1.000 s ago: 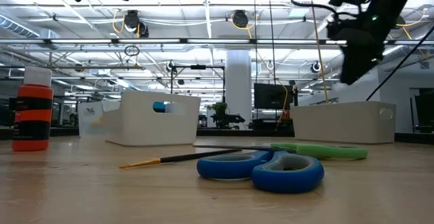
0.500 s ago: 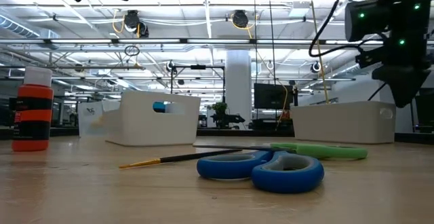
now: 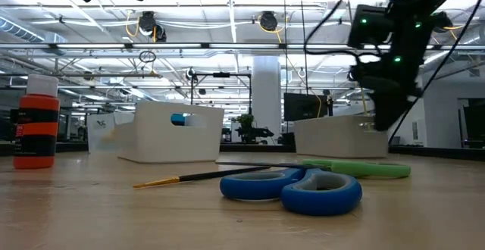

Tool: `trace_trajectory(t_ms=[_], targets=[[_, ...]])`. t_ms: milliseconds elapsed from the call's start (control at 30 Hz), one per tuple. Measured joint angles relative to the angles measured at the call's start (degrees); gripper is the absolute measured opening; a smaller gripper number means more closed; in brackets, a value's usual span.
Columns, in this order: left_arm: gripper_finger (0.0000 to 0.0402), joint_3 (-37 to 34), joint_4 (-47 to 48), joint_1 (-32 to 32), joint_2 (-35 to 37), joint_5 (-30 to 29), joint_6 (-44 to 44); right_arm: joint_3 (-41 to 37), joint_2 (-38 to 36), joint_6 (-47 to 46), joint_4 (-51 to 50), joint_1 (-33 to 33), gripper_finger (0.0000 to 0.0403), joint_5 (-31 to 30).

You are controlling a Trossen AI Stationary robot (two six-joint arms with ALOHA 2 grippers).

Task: Pick & Place Paint Supplies
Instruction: Adjust the gray bin, then adjust the white bin

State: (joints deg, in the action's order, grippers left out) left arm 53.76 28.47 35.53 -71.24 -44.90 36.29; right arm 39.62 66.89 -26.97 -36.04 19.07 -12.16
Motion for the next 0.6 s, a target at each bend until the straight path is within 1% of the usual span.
trace_trajectory(t_ms=[67, 133, 200, 300, 367, 500, 533, 600], targets=[[0.0037, 0.0, 0.0, 0.0, 0.0, 0.04, 0.02, 0.02, 2.07, 2.56, 6.69, 0.0, 0.013, 2.18], [0.0037, 0.0, 0.0, 0.0, 0.0, 0.04, 0.07, 0.02, 3.65, 4.16, 12.69, -0.01, 0.013, 5.88], [0.0037, 0.0, 0.0, 0.0, 0.0, 0.04, 0.14, 0.02, 4.2, 4.33, 17.1, -0.4, 0.013, 9.79], [0.0037, 0.0, 0.0, 0.02, 0.0, 0.04, 0.17, 0.02, 3.73, 3.75, 22.05, -3.02, 0.013, 12.11], [0.0037, 0.0, 0.0, 0.02, 0.0, 0.04, 0.15, 0.02, 3.1, 3.69, 25.76, -6.19, 0.013, 12.27], [0.0037, 0.0, 0.02, 0.01, 0.0, 0.04, -0.03, 0.02, 3.8, 3.73, 38.1, -15.33, 0.013, 11.3], [0.0037, 0.0, 0.02, 0.01, 0.0, 0.04, -0.02, 0.04, 4.93, 3.96, 43.13, -18.13, 0.013, 9.64], [0.0037, 0.0, 0.04, 0.01, 0.0, 0.03, -0.02, 0.13, 8.47, 6.02, 52.61, -24.03, 0.013, 4.38]])
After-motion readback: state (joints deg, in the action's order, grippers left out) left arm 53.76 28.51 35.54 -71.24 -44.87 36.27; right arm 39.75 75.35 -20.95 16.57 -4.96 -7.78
